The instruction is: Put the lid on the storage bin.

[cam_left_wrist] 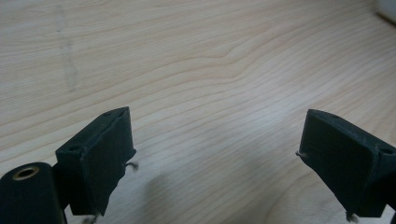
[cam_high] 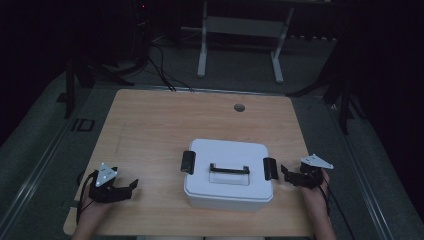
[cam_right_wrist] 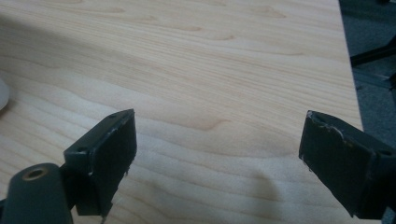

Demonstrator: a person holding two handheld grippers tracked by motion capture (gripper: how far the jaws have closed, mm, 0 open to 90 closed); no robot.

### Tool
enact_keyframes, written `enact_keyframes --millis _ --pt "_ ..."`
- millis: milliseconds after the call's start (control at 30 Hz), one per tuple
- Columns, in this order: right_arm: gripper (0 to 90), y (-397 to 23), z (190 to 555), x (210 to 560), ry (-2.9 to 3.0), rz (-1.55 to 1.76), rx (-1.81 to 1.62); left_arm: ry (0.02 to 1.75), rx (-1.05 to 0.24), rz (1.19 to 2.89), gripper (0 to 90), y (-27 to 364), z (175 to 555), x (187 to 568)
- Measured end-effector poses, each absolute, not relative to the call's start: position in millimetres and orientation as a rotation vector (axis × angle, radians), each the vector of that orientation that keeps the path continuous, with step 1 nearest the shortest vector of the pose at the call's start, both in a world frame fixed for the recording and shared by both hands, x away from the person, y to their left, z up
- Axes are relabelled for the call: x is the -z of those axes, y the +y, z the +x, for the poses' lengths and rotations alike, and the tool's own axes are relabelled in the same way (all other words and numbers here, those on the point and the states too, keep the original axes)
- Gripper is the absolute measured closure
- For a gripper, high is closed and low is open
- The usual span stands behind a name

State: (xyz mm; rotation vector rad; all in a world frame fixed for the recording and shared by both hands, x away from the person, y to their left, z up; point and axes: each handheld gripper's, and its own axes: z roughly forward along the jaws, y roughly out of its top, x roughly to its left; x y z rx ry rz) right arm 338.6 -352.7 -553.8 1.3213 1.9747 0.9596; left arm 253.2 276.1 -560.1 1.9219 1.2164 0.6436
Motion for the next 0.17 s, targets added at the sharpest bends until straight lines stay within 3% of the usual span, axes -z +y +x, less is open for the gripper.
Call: enact_keyframes --millis 167 --pt "11.1 -352.9 339.4 552.9 1.981 1.319 -0.968 1.218 -0.629 1.926 10.1 275.3 253.7 561.0"
